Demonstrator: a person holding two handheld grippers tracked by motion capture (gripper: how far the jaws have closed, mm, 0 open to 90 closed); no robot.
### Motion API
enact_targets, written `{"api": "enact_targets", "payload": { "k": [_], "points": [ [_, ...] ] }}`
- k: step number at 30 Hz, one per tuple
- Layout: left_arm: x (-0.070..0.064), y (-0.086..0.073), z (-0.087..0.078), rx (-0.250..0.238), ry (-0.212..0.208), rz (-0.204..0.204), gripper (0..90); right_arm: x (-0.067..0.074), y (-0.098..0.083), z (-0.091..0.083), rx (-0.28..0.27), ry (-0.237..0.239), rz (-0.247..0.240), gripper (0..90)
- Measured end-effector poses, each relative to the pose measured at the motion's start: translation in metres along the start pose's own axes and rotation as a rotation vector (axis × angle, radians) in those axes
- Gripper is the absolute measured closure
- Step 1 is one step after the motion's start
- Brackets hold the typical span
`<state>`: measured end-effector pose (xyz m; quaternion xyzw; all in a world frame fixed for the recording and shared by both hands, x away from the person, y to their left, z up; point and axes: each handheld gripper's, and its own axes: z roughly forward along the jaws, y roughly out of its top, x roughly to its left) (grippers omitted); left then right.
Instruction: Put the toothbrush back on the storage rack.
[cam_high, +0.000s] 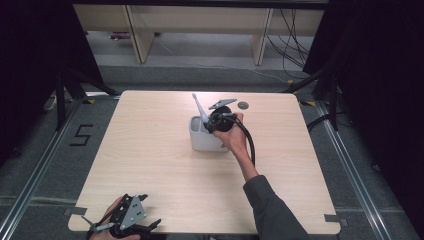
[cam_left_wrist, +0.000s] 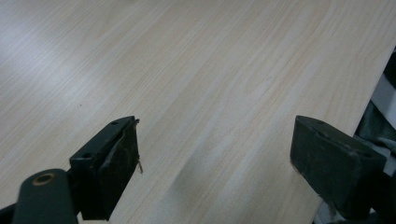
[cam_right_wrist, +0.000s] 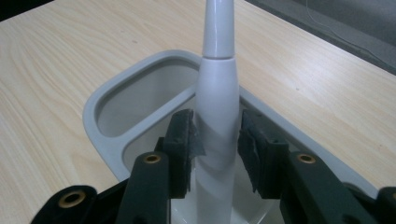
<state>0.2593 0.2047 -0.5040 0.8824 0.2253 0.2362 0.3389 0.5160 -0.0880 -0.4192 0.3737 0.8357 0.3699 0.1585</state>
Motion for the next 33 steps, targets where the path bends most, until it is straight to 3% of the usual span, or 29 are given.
{"api": "enact_targets", "payload": {
  "k": [4, 5, 6, 7, 15, 16, 17, 22, 27, 33],
  "points": [
    [0.001, 0.000, -0.001, 0.012, 0.004, 0.013, 15.0, 0.001, 0.000, -0.003, 0.003, 0.005, 0.014, 64.6],
    [0.001, 0.000, 0.000, 0.008, 0.007, 0.008, 15.0, -0.001, 0.000, -0.002, -0.016, 0.003, -0.026, 64.4],
    [0.001, 0.000, 0.000, 0.008, 0.008, 0.009, 15.0, -0.001, -0.001, -0.001, -0.030, -0.003, -0.011, 64.3],
    [0.000, 0.000, 0.000, 0.000, -0.001, -0.002, 15.0, -0.001, 0.000, -0.003, -0.010, -0.004, -0.001, 64.3],
    [0.000, 0.000, 0.000, 0.002, -0.008, -0.001, 15.0, -0.003, 0.000, -0.007, -0.030, 0.004, -0.007, 62.3],
    [0.000, 0.000, 0.000, 0.002, -0.009, -0.002, 15.0, -0.003, 0.001, -0.008, -0.030, 0.011, -0.017, 61.5],
    [0.000, 0.000, 0.000, 0.003, -0.008, -0.002, 15.0, -0.002, 0.000, -0.009, -0.037, 0.010, 0.013, 59.9],
    [0.000, 0.000, 0.000, 0.002, 0.007, 0.001, 15.0, -0.004, 0.001, -0.014, -0.047, 0.000, -0.023, 54.4],
    [0.000, 0.000, 0.000, 0.002, 0.004, 0.001, 15.0, -0.003, 0.001, -0.018, -0.068, 0.011, 0.017, 48.7],
    [0.000, 0.000, 0.000, 0.007, 0.007, 0.006, 15.0, -0.005, -0.001, -0.026, -0.085, 0.007, 0.009, 43.7]
  ]
}}
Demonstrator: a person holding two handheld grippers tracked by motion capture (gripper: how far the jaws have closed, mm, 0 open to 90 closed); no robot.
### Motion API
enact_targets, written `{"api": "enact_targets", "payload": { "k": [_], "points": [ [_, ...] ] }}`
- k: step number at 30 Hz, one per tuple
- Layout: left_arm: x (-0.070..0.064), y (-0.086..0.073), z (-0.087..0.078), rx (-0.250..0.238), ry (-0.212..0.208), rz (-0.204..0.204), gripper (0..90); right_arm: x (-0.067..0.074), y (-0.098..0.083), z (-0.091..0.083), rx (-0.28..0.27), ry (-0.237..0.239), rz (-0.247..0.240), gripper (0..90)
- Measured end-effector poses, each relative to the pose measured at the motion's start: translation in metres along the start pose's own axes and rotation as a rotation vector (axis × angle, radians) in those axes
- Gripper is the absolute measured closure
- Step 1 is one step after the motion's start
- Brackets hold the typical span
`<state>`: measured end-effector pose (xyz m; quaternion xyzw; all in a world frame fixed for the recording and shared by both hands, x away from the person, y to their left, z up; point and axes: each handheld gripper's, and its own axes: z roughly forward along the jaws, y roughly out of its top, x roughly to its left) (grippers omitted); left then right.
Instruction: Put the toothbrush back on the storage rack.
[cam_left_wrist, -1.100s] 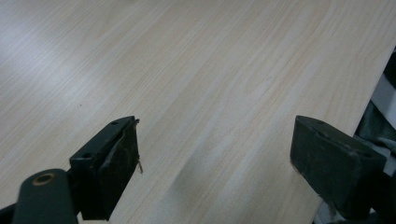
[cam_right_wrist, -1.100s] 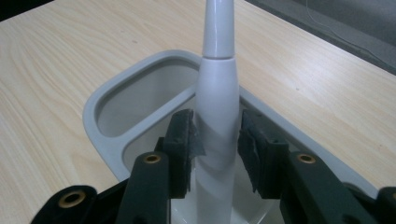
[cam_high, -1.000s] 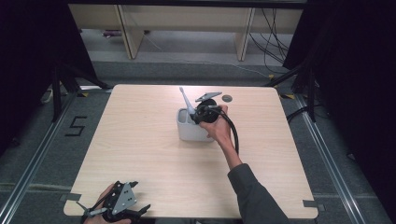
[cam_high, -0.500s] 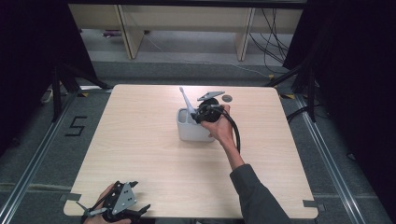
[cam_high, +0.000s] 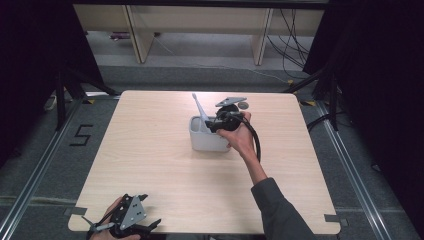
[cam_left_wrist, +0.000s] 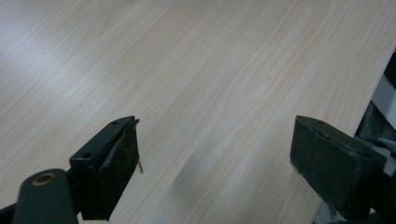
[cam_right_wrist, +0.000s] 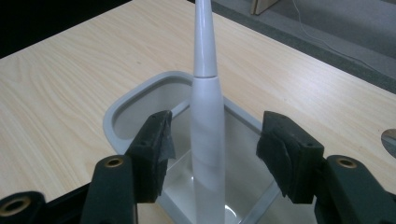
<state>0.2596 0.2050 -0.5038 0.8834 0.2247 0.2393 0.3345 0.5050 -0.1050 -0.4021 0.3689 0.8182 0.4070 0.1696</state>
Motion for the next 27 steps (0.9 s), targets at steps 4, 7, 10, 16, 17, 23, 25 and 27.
{"api": "enact_targets", "payload": {
  "k": [4, 7, 10, 16, 17, 23, 25, 27],
  "points": [
    [-0.001, 0.000, 0.001, -0.005, -0.005, -0.009, 15.0, 0.000, -0.001, -0.007, -0.011, -0.001, -0.007, 42.1],
    [-0.001, 0.000, 0.001, -0.007, -0.005, -0.010, 15.0, 0.001, -0.003, -0.011, -0.022, -0.001, -0.014, 41.3],
    [0.000, 0.000, 0.000, -0.004, -0.014, -0.010, 15.0, 0.001, -0.005, -0.016, -0.032, 0.010, -0.021, 40.5],
    [0.000, 0.000, 0.000, -0.003, -0.014, -0.011, 15.0, 0.003, -0.010, -0.026, -0.047, 0.014, -0.046, 39.1],
    [0.000, 0.000, 0.000, -0.001, -0.014, -0.010, 15.0, 0.004, -0.011, -0.028, -0.039, 0.012, -0.035, 39.1],
    [0.000, 0.000, 0.000, -0.004, -0.013, -0.011, 15.0, 0.002, -0.017, -0.037, -0.063, 0.010, -0.023, 38.1],
    [-0.001, 0.000, 0.000, -0.004, -0.016, -0.011, 15.0, 0.004, -0.020, -0.039, -0.066, 0.013, -0.006, 38.0],
    [0.000, 0.000, 0.000, -0.003, -0.014, -0.013, 15.0, 0.002, -0.022, -0.041, -0.072, 0.010, -0.028, 37.7]
  ]
}}
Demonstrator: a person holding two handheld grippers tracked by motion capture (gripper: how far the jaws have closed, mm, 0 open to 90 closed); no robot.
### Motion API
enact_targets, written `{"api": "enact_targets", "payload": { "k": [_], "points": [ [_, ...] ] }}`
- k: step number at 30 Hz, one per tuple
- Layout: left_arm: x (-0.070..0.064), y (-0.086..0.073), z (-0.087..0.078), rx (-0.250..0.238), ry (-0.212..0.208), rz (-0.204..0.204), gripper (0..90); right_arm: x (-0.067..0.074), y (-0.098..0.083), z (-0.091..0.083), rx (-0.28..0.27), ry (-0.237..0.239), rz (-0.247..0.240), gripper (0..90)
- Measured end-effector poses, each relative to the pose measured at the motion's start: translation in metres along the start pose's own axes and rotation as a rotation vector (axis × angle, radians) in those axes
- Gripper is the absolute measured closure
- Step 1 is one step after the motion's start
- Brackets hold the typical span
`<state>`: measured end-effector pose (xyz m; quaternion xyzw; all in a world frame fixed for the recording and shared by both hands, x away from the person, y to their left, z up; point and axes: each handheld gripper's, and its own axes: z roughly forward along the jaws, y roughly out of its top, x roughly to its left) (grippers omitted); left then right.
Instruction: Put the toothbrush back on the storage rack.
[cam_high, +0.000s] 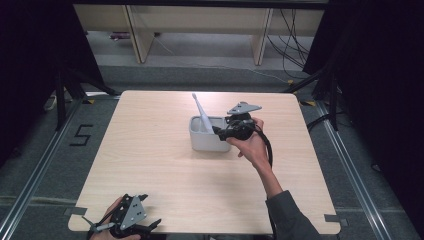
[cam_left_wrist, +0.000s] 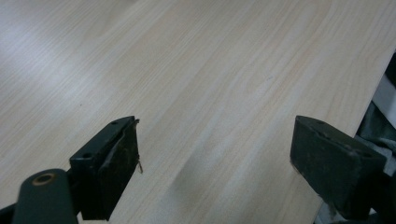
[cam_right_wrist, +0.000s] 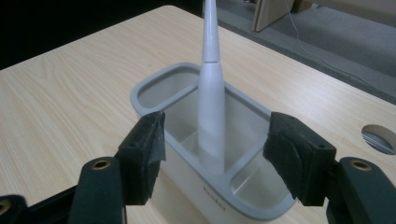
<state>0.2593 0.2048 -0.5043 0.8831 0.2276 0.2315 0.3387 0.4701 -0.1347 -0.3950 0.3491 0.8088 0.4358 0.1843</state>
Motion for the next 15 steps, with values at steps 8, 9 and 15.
{"api": "enact_targets", "payload": {
  "k": [8, 9, 15],
  "points": [
    [0.000, 0.000, 0.000, 0.005, 0.003, 0.008, 15.0, -0.002, -0.008, -0.012, -0.021, 0.001, 0.021, 37.7],
    [0.000, 0.000, 0.000, -0.001, -0.002, 0.003, 15.0, -0.004, -0.008, -0.013, -0.026, 0.001, 0.021, 37.6],
    [0.000, 0.000, 0.000, -0.001, 0.000, 0.006, 15.0, -0.007, -0.011, -0.024, -0.037, -0.001, 0.018, 37.0]
  ]
}}
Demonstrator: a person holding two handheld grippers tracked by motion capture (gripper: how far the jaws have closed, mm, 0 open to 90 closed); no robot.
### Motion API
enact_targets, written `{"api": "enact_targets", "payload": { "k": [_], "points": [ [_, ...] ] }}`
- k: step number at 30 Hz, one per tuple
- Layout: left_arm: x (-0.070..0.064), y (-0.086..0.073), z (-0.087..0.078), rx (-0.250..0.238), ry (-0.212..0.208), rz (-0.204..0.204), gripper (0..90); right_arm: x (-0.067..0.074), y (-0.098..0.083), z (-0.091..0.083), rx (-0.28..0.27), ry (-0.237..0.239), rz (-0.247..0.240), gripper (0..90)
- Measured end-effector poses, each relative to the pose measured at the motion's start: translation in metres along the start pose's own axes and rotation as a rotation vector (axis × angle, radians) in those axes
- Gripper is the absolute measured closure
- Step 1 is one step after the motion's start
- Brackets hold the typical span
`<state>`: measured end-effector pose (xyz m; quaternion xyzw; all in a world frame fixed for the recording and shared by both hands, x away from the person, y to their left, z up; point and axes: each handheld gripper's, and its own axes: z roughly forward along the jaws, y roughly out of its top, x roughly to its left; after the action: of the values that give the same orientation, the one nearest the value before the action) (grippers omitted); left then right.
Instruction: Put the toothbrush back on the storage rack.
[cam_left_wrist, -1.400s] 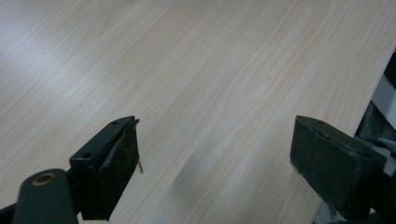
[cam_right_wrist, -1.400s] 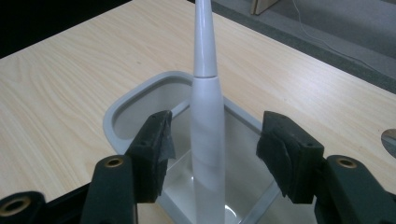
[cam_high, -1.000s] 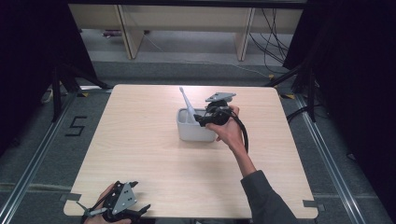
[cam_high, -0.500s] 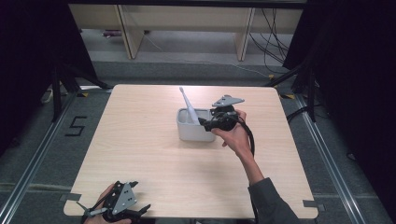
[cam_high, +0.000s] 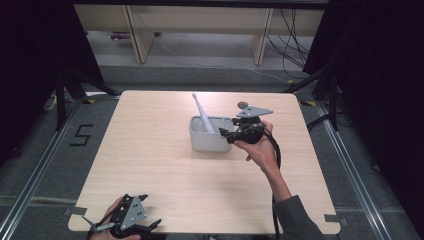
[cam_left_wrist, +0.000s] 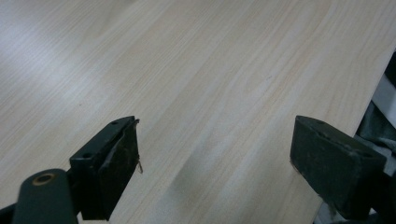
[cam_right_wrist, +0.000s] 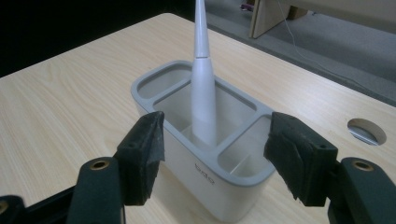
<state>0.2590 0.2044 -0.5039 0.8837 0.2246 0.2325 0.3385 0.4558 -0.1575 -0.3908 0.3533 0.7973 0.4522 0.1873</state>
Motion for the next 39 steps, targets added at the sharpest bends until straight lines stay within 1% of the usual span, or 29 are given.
{"api": "enact_targets", "payload": {
  "k": [2, 3, 4, 5, 6, 7, 8, 9, 10, 12, 13, 14, 16, 19, 20, 22, 24, 26, 27, 28, 29, 30, 31, 34, 35, 36, 37, 38, 39],
  "points": [
    [0.000, 0.000, 0.000, -0.006, -0.006, -0.003, 15.0, -0.001, -0.002, -0.002, -0.013, 0.004, 0.006, 36.8],
    [0.001, 0.000, 0.000, 0.003, 0.002, 0.003, 15.0, -0.003, -0.003, -0.004, -0.009, 0.004, -0.007, 36.6],
    [0.000, 0.000, 0.000, 0.000, 0.003, -0.003, 15.0, -0.002, -0.004, -0.005, -0.014, -0.008, 0.005, 36.3],
    [0.000, 0.000, 0.001, -0.001, 0.012, -0.001, 15.0, -0.002, -0.005, -0.007, -0.001, 0.001, 0.009, 36.1],
    [0.000, 0.000, 0.000, 0.000, 0.013, 0.003, 15.0, -0.003, -0.006, -0.008, -0.003, -0.003, -0.011, 35.8],
    [0.000, 0.000, 0.000, -0.005, 0.010, -0.001, 15.0, -0.003, -0.007, -0.009, -0.001, -0.005, 0.000, 35.6],
    [0.000, 0.000, 0.000, -0.007, 0.009, -0.003, 15.0, -0.004, -0.007, -0.010, -0.003, -0.009, -0.013, 35.2],
    [0.000, 0.000, 0.000, -0.005, 0.010, -0.003, 15.0, -0.002, -0.008, -0.011, 0.000, -0.001, 0.011, 34.6],
    [0.000, 0.000, 0.000, -0.004, 0.011, -0.003, 15.0, -0.003, -0.009, -0.012, -0.002, 0.001, 0.013, 34.2],
    [0.000, 0.000, 0.000, -0.005, 0.011, -0.001, 15.0, -0.003, -0.011, -0.012, -0.012, 0.010, 0.004, 33.5],
    [-0.001, 0.000, 0.000, -0.011, 0.008, -0.007, 15.0, -0.001, -0.011, -0.014, -0.001, 0.003, 0.013, 33.1],
    [0.000, 0.000, 0.000, -0.008, 0.002, -0.002, 15.0, -0.001, -0.012, -0.015, -0.004, 0.003, 0.002, 33.0],
    [0.000, 0.000, 0.000, -0.010, 0.011, -0.002, 15.0, 0.000, -0.013, -0.017, -0.006, -0.003, 0.011, 32.5],
    [0.000, 0.000, 0.000, -0.008, 0.001, -0.002, 15.0, 0.000, -0.016, -0.021, -0.002, -0.003, 0.013, 32.6],
    [0.000, 0.000, 0.000, -0.008, 0.001, -0.001, 15.0, -0.001, -0.017, -0.023, -0.008, -0.013, -0.009, 32.6],
    [-0.001, 0.000, 0.000, -0.014, 0.005, -0.007, 15.0, 0.000, -0.020, -0.024, -0.010, 0.002, 0.020, 32.6],
    [0.000, 0.000, 0.000, -0.008, 0.002, 0.000, 15.0, -0.001, -0.024, -0.026, -0.006, -0.012, 0.002, 32.6],
    [0.000, 0.000, 0.000, -0.010, 0.012, -0.002, 15.0, 0.000, -0.029, -0.029, 0.008, -0.017, 0.027, 32.6],
    [0.000, 0.000, 0.000, -0.010, 0.012, -0.002, 15.0, -0.001, -0.031, -0.030, 0.020, -0.009, 0.020, 32.6],
    [0.000, 0.000, 0.000, -0.010, 0.012, -0.003, 15.0, -0.001, -0.034, -0.031, 0.018, -0.019, 0.019, 32.6],
    [0.000, 0.000, 0.000, -0.009, 0.009, -0.001, 15.0, -0.003, -0.036, -0.032, 0.022, -0.013, -0.001, 32.6],
    [0.000, 0.000, 0.000, -0.009, 0.009, -0.001, 15.0, -0.002, -0.040, -0.032, 0.018, -0.012, 0.021, 32.6],
    [0.000, 0.000, 0.000, -0.007, 0.003, 0.000, 15.0, -0.004, -0.041, -0.034, 0.032, -0.007, 0.015, 32.6],
    [-0.001, 0.000, 0.000, -0.007, 0.011, -0.001, 15.0, -0.006, -0.047, -0.036, 0.024, -0.005, 0.021, 32.4],
    [-0.001, 0.000, 0.000, -0.013, 0.007, -0.007, 15.0, -0.005, -0.048, -0.038, 0.029, -0.007, 0.035, 32.3],
    [0.000, 0.000, 0.000, -0.009, 0.002, -0.004, 15.0, -0.006, -0.050, -0.039, 0.021, -0.009, 0.023, 32.1],
    [0.000, 0.000, 0.000, -0.009, 0.003, -0.003, 15.0, -0.004, -0.051, -0.040, 0.022, -0.008, 0.047, 31.6],
    [0.000, 0.000, 0.000, -0.008, 0.003, -0.001, 15.0, -0.006, -0.052, -0.040, 0.020, -0.010, 0.020, 30.9],
    [0.000, 0.000, 0.000, -0.007, 0.004, 0.002, 15.0, -0.004, -0.054, -0.040, 0.014, -0.006, 0.042, 30.1]
  ]
}}
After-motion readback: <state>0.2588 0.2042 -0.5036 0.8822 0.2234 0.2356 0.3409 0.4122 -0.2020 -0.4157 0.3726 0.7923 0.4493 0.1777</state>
